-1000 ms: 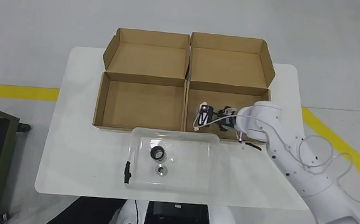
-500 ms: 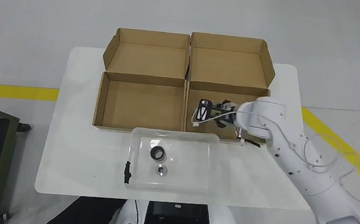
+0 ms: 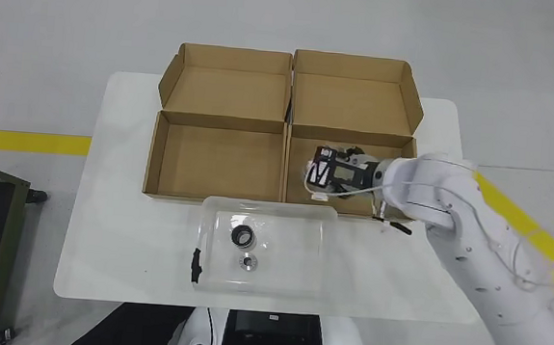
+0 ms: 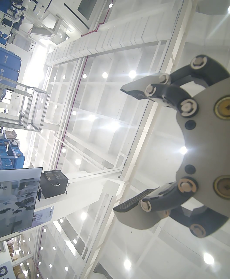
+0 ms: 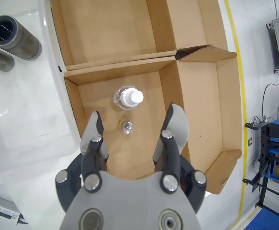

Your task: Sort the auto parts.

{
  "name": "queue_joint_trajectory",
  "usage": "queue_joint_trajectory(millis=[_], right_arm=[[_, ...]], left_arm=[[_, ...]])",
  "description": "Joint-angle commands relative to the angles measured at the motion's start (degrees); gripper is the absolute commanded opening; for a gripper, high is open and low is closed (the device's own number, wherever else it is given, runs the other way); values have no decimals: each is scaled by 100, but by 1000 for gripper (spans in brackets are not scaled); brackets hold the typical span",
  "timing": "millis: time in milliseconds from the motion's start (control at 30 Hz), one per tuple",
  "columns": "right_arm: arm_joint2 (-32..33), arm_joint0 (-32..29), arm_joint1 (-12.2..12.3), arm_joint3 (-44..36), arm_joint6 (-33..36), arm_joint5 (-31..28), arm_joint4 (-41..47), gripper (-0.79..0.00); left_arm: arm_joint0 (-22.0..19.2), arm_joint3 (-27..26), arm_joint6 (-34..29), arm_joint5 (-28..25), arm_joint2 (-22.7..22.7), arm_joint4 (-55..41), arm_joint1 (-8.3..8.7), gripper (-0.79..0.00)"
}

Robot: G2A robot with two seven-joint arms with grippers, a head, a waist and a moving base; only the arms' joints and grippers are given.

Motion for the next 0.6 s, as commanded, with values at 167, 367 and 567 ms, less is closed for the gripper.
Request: queue_joint_trajectory(millis=[167, 367, 567], right_arm=[[394, -395, 112, -645, 68, 6, 379, -114], [546, -874, 188, -1378, -2, 16, 636, -89], [479, -1278, 234, -1838, -135, -59, 703, -18]], left_arm=[[0, 0, 0, 0, 0, 0, 0, 0], [0, 0, 0, 0, 0, 0, 0, 0], [0, 0, 0, 0, 0, 0, 0, 0]])
